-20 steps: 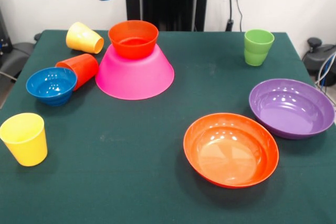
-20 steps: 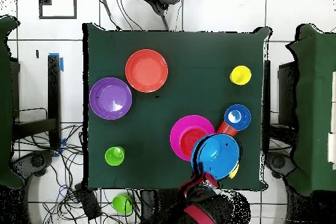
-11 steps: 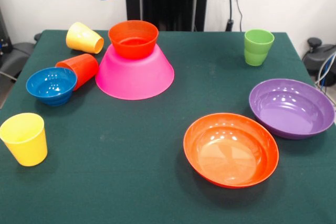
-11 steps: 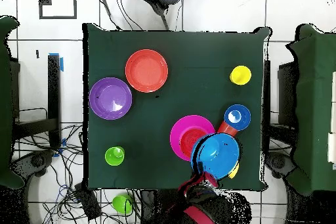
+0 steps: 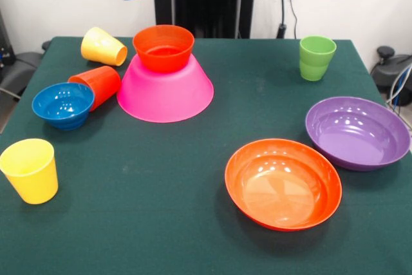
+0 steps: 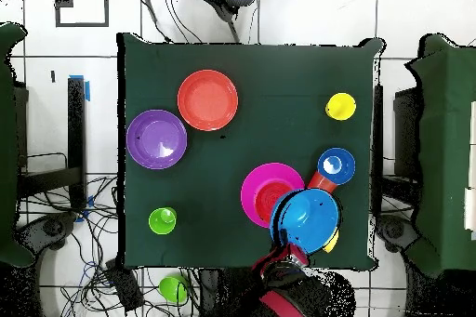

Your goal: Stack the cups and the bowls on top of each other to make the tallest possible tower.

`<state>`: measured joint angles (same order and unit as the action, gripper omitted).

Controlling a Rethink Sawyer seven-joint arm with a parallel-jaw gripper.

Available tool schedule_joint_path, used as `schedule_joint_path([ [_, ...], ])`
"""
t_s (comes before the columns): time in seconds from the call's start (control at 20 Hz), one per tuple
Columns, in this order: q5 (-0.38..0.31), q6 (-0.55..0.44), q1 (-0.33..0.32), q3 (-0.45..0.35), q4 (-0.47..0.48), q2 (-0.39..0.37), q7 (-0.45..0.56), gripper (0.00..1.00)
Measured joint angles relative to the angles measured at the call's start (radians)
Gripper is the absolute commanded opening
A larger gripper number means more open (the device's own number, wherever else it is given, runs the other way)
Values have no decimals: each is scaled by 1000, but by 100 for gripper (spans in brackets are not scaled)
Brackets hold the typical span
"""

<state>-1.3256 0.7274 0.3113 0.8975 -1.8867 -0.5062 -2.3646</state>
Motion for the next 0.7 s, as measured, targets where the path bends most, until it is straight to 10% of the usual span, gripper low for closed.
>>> schedule_joint_path([
  [0.7,0,0,11,0,0,0,0,0],
])
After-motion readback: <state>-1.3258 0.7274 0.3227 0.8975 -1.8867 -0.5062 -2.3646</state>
